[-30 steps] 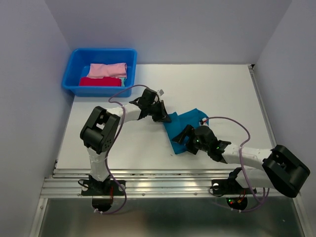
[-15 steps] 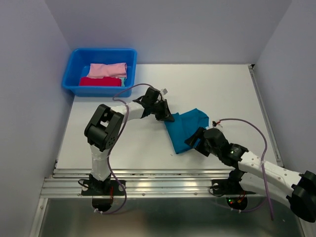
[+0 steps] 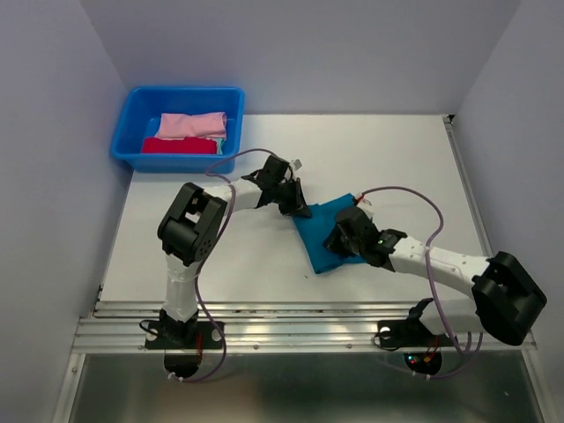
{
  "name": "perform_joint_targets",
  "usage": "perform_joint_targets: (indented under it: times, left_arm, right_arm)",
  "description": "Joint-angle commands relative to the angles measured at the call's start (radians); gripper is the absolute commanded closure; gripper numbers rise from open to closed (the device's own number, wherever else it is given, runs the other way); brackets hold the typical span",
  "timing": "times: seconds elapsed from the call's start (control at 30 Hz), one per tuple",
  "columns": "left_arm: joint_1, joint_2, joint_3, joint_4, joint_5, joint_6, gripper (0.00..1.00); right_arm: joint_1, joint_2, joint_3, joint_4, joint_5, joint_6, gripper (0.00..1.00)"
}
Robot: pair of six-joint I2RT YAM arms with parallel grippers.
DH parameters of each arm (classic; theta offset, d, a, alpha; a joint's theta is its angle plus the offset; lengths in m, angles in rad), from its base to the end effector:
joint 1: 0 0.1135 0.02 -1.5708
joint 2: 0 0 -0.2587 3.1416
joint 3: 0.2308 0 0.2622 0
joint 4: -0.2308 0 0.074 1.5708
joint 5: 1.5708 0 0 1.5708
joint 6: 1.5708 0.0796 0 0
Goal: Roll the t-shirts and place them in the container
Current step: Roll the T-shirt to the center of the board.
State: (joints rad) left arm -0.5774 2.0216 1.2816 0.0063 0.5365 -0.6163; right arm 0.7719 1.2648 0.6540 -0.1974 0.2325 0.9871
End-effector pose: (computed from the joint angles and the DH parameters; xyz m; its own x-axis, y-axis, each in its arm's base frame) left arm 0.3694 -0.2892 0.1232 -0.9129 0.0018 -0.4082 0.3181 0.6298 -0.7086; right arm 0.2207 0.1893 0.1534 -0.7567 0.3966 -0.5197 0.1212 0.8663 0.4846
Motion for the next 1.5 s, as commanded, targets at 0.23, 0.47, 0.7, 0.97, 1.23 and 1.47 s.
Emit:
perform_joint_targets:
  times: [0.23,0.47,0.7,0.97,1.23,1.47]
  left_arm:
    - [-0.001,-0.109,-0.076,-0.091,-0.121,0.076,1.00]
    - [0.005,-0.256,-0.156,-0.084,-0.184,0.101,1.00]
    - [0.005,-0.328,-0.058,-0.229,-0.256,0.179,0.98]
    - [0.004,-0.365,-0.045,-0.293,-0.214,0.211,1.00]
    - [0.005,-0.357,-0.137,-0.250,-0.202,0.193,1.00]
    - [0.004,-0.230,-0.163,-0.198,-0.193,0.191,1.00]
  right_arm:
    - [0.001,0.122,-0.143,0.177,-0.001,0.039,0.84]
    - [0.013,0.085,-0.137,0.176,-0.007,-0.042,0.82]
    - [0.035,-0.001,-0.010,0.027,0.059,-0.093,0.77]
    - [0.035,0.064,0.124,-0.100,0.128,-0.099,0.76]
    - [0.035,0.070,0.111,-0.137,0.154,-0.068,0.75]
    - [0.035,0.070,0.105,-0.178,0.223,-0.057,0.74]
